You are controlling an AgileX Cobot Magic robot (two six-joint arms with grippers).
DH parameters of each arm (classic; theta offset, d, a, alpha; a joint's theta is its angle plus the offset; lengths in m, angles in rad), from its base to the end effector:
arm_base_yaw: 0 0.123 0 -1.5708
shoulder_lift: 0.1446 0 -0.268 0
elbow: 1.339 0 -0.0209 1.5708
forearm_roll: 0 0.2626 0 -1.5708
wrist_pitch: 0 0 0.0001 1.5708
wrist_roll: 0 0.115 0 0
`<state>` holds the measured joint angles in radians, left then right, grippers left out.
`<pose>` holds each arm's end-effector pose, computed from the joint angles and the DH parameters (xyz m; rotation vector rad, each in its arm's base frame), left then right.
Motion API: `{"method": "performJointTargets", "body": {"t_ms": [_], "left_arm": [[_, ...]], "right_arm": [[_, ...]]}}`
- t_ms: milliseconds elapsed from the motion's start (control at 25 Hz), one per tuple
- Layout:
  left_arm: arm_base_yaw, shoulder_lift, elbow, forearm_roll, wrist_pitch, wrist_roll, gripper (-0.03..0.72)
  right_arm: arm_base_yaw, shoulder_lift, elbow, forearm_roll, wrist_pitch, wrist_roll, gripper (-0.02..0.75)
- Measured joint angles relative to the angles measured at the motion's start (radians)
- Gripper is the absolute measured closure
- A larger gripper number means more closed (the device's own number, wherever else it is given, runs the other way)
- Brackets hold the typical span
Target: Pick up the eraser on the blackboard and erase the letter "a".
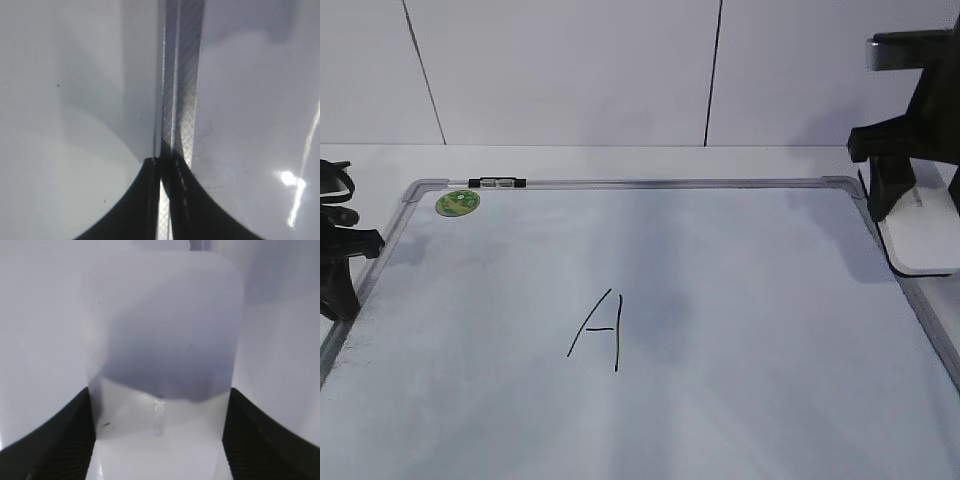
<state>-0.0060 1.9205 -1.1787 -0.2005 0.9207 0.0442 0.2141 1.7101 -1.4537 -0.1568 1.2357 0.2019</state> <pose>0.3486 -0.0203 0.1021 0.1123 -3.1282 0.2498 0.3520 0.0592 0.2445 -0.0758 2.9425 -0.1693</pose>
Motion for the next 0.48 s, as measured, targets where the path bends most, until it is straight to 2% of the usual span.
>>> {"method": "performJointTargets", "body": {"t_ms": [480], "left_arm": [[0.0, 0.0, 0.0, -0.003, -0.002, 0.001, 0.672]], "right_arm": [[0.0, 0.044, 0.082, -0.008, -0.009, 0.0, 0.206]]}}
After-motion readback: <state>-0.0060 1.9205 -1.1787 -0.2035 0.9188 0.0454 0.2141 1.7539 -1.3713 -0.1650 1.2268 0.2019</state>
